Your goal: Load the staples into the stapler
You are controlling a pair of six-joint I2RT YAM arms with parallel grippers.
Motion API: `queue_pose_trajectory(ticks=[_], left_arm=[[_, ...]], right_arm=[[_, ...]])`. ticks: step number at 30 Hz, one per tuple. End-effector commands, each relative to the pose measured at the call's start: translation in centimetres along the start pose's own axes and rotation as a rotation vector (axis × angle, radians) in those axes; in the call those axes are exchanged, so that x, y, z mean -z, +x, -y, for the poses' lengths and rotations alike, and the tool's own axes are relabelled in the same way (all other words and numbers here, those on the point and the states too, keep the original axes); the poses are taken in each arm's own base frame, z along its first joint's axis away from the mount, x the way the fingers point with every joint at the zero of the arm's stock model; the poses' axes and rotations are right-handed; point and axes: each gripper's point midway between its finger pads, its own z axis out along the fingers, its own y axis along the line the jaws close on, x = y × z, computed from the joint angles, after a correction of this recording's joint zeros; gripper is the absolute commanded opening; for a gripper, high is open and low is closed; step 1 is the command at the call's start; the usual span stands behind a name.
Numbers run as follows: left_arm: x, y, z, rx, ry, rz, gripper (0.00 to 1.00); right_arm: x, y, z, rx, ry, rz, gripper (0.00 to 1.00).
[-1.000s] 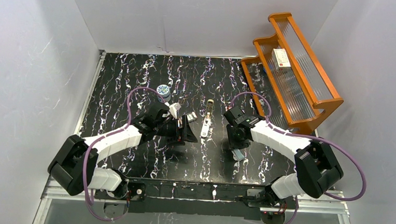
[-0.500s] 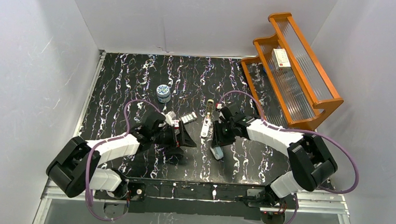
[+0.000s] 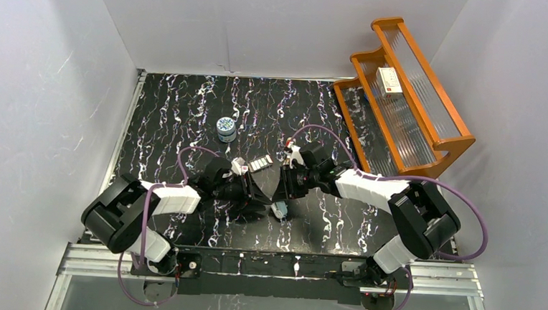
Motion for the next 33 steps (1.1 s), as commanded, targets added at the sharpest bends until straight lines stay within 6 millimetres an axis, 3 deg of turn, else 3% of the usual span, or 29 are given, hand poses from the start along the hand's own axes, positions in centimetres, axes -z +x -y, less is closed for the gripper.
queue_pose_trajectory(ticks=[1, 5, 9, 22, 33], left_arm=[[-0.1, 0.0, 2.1, -0.040, 0.070, -0.025, 0.36], [-0.5, 0.0, 1.6, -0.038, 0.060, -0.035, 0.23], [-0.5, -0.1, 1.6, -0.045, 0.059, -0.030, 0.19], [0.0, -1.3, 0.8, -0.170, -0.023, 0.044, 0.20], [0.1, -0.1, 1.3, -0.198, 0.026, -0.030, 0.15]], right_arm=[[-0.1, -1.3, -2.2, 0.041, -0.117, 0.053, 0.25], [0.0, -1.2, -2.7, 0.046, -0.144, 0.055, 0.23], [0.2, -1.2, -3.1, 0.057, -0.162, 0.060, 0.22], [0.2, -0.5, -3.3, 0.067, -0.184, 0.046, 0.21], [0.2, -0.5, -4.8, 0.131, -0.240, 0.029, 0.20]])
